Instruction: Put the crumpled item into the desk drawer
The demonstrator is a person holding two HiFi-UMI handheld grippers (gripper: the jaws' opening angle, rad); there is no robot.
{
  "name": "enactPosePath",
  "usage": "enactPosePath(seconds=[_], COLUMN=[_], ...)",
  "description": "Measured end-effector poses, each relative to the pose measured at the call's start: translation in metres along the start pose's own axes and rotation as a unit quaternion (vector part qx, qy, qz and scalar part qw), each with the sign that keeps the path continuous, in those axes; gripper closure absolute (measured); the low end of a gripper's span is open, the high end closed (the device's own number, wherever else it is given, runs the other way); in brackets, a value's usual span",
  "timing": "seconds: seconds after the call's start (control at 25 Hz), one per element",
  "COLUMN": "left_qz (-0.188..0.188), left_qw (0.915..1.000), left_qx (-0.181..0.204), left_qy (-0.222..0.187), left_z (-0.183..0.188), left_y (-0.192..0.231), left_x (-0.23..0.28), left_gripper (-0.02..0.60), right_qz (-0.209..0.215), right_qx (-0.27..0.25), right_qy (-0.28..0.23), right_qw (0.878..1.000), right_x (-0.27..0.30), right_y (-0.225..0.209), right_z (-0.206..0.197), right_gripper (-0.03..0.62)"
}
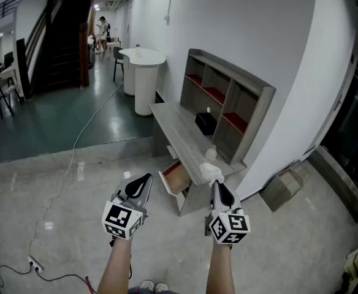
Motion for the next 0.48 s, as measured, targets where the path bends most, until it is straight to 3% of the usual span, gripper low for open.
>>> enactPosePath(seconds=[0.48], left_qz=[0.0], left_qw=[1.0], left_qx=[-0.003], left_qy=[0.002], left_z=[-0.0023], left_y=[0.0014], left_x=[-0.0014], left_gripper=[0.581], right_qz=[0.0], right_qx=[0.001], right_qy=[-0.001], right_qw=[1.0], right_x=[-0.0012], right_y=[0.0029], right_z=[0.0017], right_gripper=[0.562])
Point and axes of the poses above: the fingertips, and each gripper's own axes: x forward along the fingers, y to its left, z out of its top, the point moved 3 cm from there along -x, backward along the fingers, and after that the axes turned 13 degrees about -x, right-handed, at the moved point
